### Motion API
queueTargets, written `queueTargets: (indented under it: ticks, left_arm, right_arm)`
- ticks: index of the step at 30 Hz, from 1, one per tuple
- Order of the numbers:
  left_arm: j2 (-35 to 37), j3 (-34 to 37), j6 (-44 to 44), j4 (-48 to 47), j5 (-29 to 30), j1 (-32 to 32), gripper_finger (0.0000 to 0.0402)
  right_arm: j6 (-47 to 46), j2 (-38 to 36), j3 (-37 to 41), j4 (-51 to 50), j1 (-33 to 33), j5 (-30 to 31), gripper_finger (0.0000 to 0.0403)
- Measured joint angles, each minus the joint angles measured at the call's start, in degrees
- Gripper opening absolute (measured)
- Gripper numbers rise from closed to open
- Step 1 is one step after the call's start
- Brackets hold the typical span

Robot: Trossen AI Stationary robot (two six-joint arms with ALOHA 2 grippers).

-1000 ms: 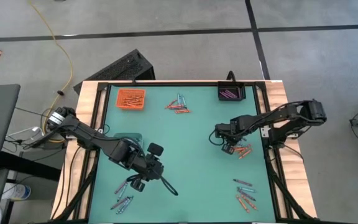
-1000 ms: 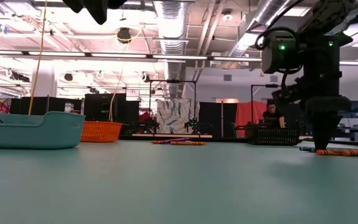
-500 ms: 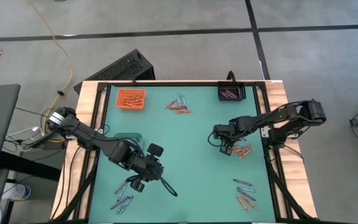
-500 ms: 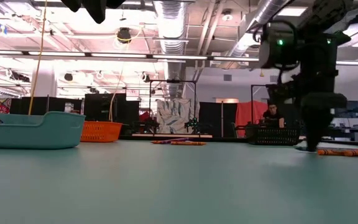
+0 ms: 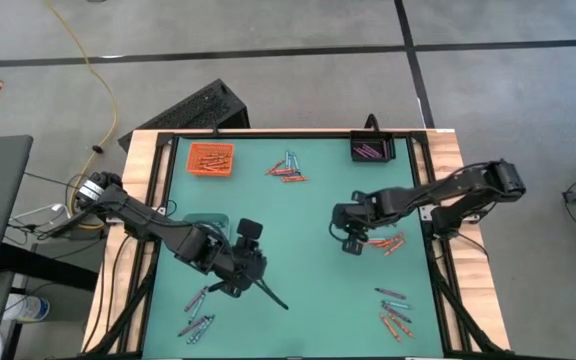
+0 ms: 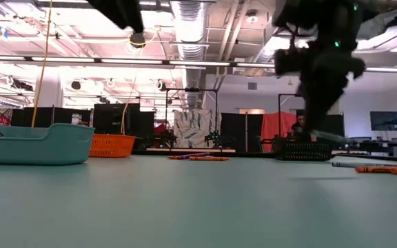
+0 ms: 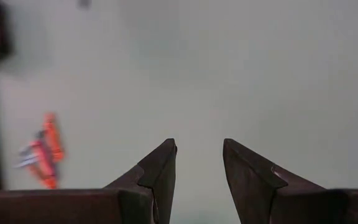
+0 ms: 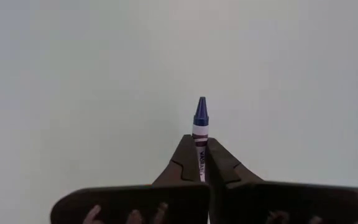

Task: Sort crayons
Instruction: Put the blue crayon into the left blue bin

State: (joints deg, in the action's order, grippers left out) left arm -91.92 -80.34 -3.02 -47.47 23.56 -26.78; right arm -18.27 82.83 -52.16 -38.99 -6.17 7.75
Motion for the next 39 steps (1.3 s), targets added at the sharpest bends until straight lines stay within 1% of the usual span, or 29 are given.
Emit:
queueTargets:
  ticks: [4,7,13,16,23,27,30,32,36,39]
  left_arm:
    - [0.0,0.0,-2.3,3.3,6.7,-0.7,0.0123]
    - [0.0,0.0,-4.4,7.1,9.5,-0.9,0.0123]
    - [0.0,0.0,-6.9,11.3,15.0,-0.9,0.0123]
    - [0.0,0.0,-7.7,14.6,15.6,-0.5,0.0123]
    - [0.1,0.0,-16.1,30.4,12.1,0.0,0.0123]
    - [0.1,0.0,-20.7,39.0,7.7,0.0,0.0123]
    - [0.1,0.0,-24.0,45.3,3.5,-0.1,0.0123]
    - [0.2,0.0,-25.9,48.1,3.0,-0.1,0.0123]
    - [0.2,0.0,-27.9,51.2,-0.7,-0.1,0.0123]
    - [0.0,0.0,-28.7,52.4,-1.3,-0.1,0.0123]
  right_arm:
    - [3.9,0.0,-3.8,5.0,-3.6,0.0,0.0]
    - [7.5,0.0,-7.2,7.9,-6.6,0.7,0.0]
    - [14.9,0.0,-14.1,11.7,-13.8,6.0,0.0]
    - [19.9,-0.1,-17.1,14.0,-17.7,10.0,0.0]
    - [33.7,-0.1,-22.1,21.3,-26.0,18.7,0.0]
    - [39.6,-0.1,-24.1,24.8,-30.0,22.8,0.0]
    - [43.6,-0.1,-24.4,28.8,-31.9,23.6,0.0]
    - [45.3,-0.1,-24.5,31.6,-32.7,23.6,0.0]
    - [47.0,-0.1,-24.5,34.0,-32.8,23.8,0.0]
    - [47.4,-0.1,-24.5,35.7,-32.4,23.4,0.0]
